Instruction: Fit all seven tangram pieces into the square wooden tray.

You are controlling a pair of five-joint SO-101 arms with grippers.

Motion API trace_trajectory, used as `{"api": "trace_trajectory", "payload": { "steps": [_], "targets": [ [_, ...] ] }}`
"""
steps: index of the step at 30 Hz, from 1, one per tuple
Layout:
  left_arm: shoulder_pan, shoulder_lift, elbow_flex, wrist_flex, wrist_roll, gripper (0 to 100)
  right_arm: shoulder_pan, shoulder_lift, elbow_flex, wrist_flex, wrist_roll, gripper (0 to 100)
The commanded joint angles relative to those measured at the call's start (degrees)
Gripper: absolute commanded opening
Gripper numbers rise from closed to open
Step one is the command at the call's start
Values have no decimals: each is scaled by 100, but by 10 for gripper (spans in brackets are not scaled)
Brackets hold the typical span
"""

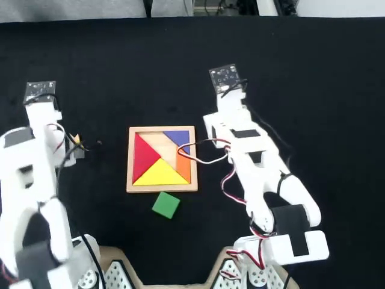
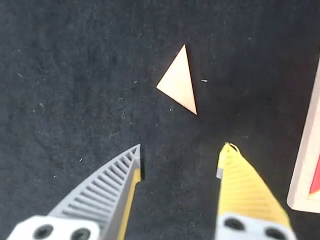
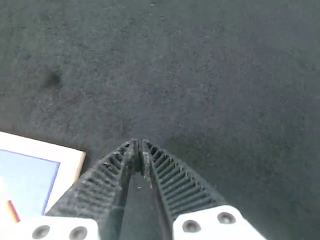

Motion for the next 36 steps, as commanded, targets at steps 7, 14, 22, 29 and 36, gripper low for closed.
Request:
{"api": "trace_trajectory", "payload": {
  "steps": [7, 14, 22, 29, 36],
  "targets": [
    [84, 2664, -2835, 1108, 1055, 267, 220, -101, -312, -97, 0, 15],
    [163, 3112, -3248, 1125, 642, 268, 220, -101, -321, -97, 9, 15],
    [66, 3569, -3477, 1116, 123, 267, 220, -101, -303, -97, 0, 13],
    [-4, 3877, -3705, 1073, 62, 264, 211, -92, -330, -97, 0, 12],
    [-92, 4202, -3793, 738, 105, 263, 35, -92, -312, -97, 35, 12]
  ]
}}
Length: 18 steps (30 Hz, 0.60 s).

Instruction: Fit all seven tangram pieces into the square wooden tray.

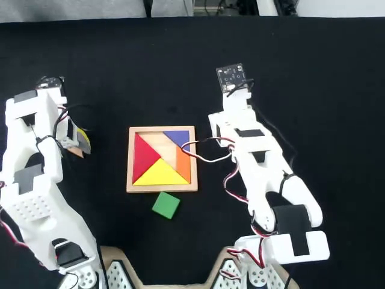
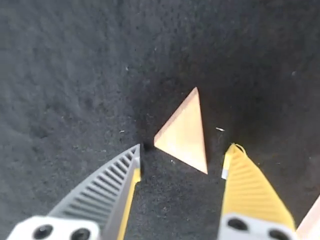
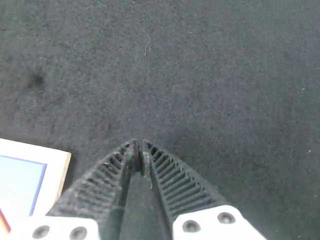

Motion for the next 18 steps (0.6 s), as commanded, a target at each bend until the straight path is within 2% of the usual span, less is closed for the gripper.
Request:
{"api": "trace_trajectory", "payload": {
  "steps": [1, 5, 14, 18],
  "targets": [
    [-145, 26, -347, -404, 0, 263, -114, -92, -303, -97, 35, 12],
    [-127, 141, -242, -519, 35, 263, -97, -92, -303, -97, 35, 12],
    [-84, 185, -286, -510, 1389, 263, -114, -92, -303, -97, 35, 12],
    [-66, 185, -286, -554, 1574, 263, -114, -92, -303, -97, 35, 12]
  ]
}}
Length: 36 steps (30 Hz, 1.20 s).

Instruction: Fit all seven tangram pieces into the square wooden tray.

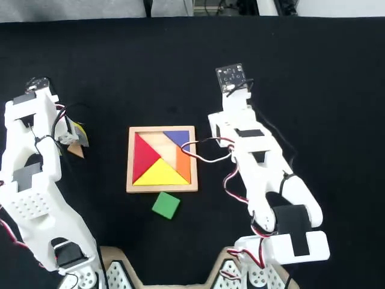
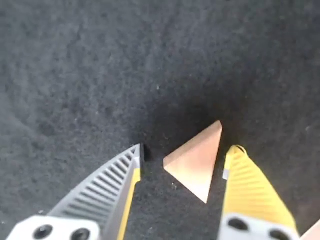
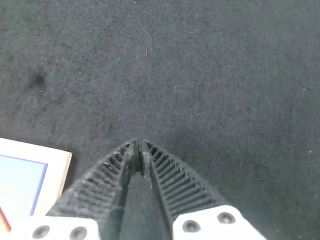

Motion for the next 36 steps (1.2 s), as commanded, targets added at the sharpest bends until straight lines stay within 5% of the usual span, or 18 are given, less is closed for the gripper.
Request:
{"api": "trace_trajectory", "payload": {
  "steps": [1, 13, 36],
  "targets": [
    [57, -26, -242, -141, 167, 263, -105, -92, -303, -97, 35, 12],
    [268, -18, -242, -141, 185, 162, -105, -92, -303, -97, 35, 12],
    [286, -18, -207, -114, 202, 159, -105, -92, -303, -97, 35, 13]
  ]
}}
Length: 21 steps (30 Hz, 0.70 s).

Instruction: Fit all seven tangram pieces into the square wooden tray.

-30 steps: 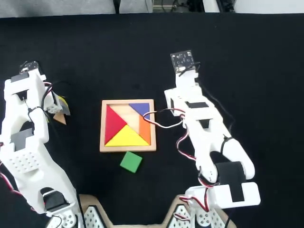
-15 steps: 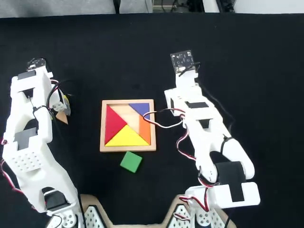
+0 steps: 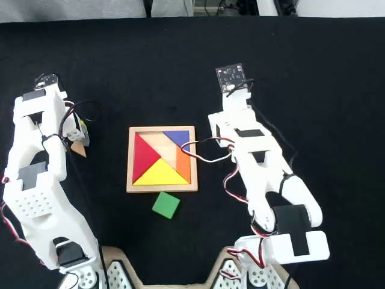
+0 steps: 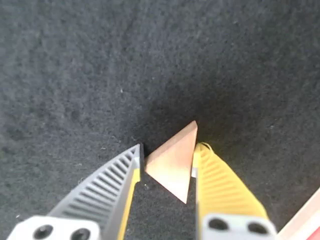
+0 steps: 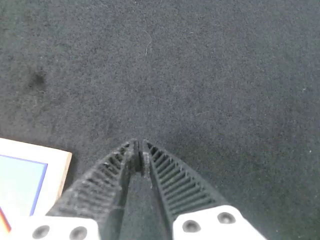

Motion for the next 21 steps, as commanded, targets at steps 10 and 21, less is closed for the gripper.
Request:
{"api": "trace_trajectory", "payload": {
  "steps": [10, 21],
  "targets": [
    [145, -105, -189, 18, 26, 159, -79, -92, -321, -97, 35, 14],
    [1182, -1600, -259, 1301, 44, 159, -9, -136, -330, -105, 44, 14]
  ]
}}
